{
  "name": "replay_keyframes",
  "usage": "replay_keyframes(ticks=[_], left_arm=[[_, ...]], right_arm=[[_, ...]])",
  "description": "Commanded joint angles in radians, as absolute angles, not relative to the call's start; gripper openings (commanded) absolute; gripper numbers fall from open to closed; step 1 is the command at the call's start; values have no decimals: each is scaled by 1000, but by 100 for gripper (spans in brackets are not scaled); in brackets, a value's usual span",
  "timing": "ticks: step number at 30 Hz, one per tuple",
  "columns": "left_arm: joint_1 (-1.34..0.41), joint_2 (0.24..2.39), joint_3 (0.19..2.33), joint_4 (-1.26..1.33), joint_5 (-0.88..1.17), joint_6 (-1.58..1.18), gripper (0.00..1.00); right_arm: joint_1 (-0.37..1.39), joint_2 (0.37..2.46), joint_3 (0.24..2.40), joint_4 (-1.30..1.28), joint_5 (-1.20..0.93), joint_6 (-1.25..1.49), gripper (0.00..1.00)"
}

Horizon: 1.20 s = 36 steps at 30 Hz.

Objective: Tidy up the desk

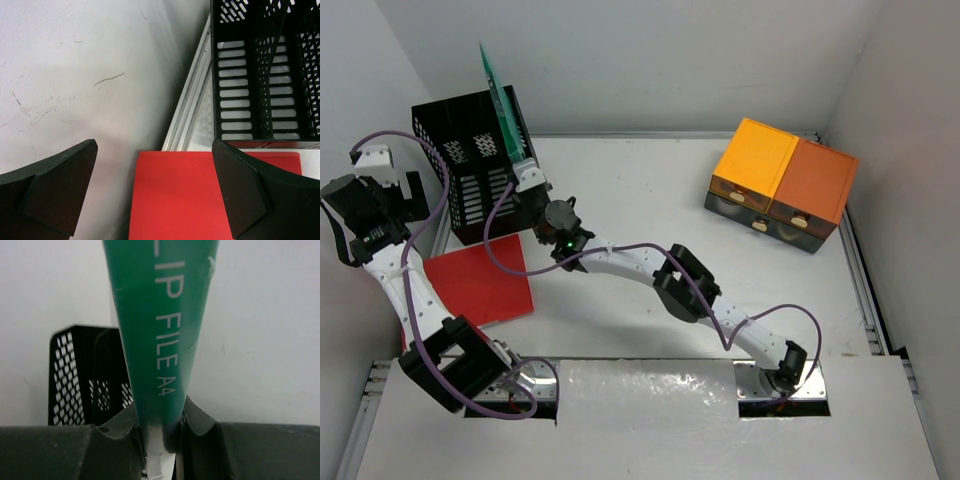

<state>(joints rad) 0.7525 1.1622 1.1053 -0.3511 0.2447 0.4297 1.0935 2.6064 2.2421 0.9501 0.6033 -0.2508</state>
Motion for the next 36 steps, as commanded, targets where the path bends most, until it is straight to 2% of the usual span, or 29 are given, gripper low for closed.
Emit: replay_keyframes(ticks=[1,10,24,25,26,28,29,30,32,33,36], left_arm=[[753,1131,1127,-341,255,442,98],[753,1121,1131,-354,281,428,98],[753,1120,1127,-400,360,459,98],[752,1120,1127,-414,357,459,98],[753,1121,1127,-422,353,459,98],[753,1124,1124,-462,351,466,98],[753,1124,1117,-477,354,472,98],[752,1123,1111,-491,354,480,98],[752,1114,1095,-521,353,512,98],[753,1109,1079,-531,348,529,98],[752,1083,1059,-584,341,604,98]], right_arm=[[1101,2591,2304,970,586,-183,0],[1060,2701,2387,904,597,-42,0],[1048,2700,2289,881,601,-28,0],[1048,2697,2260,887,598,-29,3],[1048,2679,2238,896,594,-29,16],[1048,2654,2173,923,571,-34,30],[1048,2631,2157,928,548,-35,45],[1048,2619,2142,927,537,-34,53],[1048,2586,2085,930,519,-35,63],[1049,2547,2057,942,500,-35,71],[1052,2452,1951,963,447,-43,83]])
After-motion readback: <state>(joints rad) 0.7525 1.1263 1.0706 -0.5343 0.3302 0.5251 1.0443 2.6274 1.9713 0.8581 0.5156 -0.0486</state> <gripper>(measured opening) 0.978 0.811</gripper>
